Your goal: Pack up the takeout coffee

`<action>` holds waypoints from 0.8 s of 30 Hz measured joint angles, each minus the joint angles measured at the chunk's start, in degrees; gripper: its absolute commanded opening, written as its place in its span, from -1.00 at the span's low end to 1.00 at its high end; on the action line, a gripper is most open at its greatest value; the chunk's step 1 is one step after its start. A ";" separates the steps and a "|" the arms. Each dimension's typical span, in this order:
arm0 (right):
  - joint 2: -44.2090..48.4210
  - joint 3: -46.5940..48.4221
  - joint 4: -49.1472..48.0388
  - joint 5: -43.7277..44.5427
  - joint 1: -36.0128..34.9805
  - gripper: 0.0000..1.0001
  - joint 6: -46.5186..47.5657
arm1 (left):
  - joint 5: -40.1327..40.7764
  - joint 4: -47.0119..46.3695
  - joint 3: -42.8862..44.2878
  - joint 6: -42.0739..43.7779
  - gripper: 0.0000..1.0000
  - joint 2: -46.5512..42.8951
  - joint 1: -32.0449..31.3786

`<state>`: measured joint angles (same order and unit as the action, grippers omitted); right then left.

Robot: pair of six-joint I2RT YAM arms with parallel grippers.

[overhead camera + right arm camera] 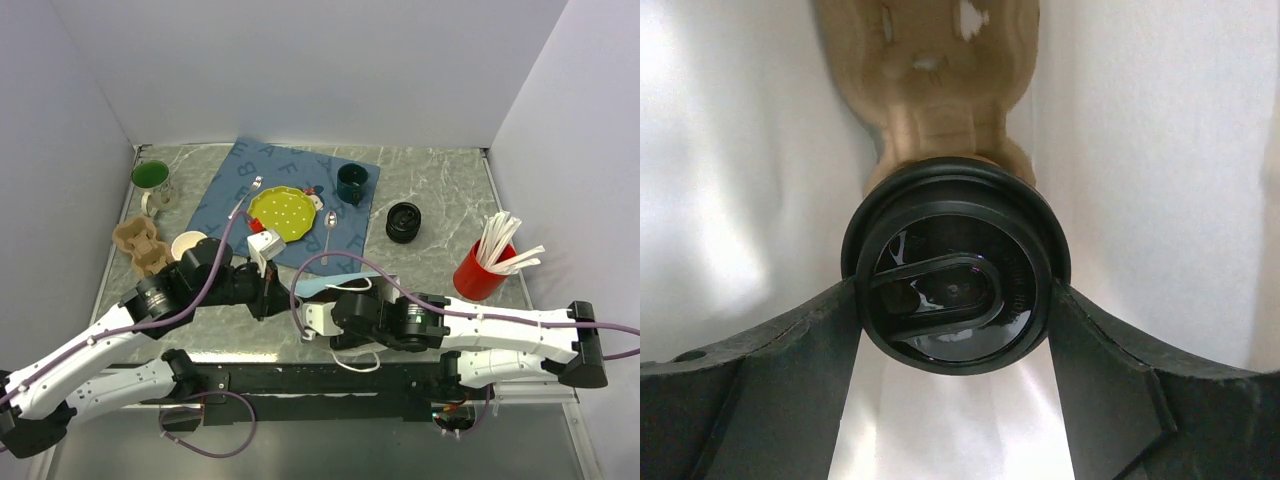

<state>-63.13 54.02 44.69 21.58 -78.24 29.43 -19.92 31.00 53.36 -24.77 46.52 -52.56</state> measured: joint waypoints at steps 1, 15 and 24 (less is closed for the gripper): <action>0.31 0.00 0.15 0.09 0.00 -0.59 -0.09 | -0.07 -0.17 0.13 0.87 -0.98 0.22 0.00; 6.60 1.88 5.14 -2.08 -1.90 -0.59 -1.64 | -1.25 -0.26 2.32 9.70 -0.98 3.96 -0.04; 4.48 0.37 5.95 -2.01 -2.27 -0.59 -1.31 | 0.94 0.57 3.87 7.32 0.14 6.40 -0.15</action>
<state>-58.65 54.39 50.63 19.57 -80.51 28.12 -18.98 31.57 57.23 -17.45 52.93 -52.71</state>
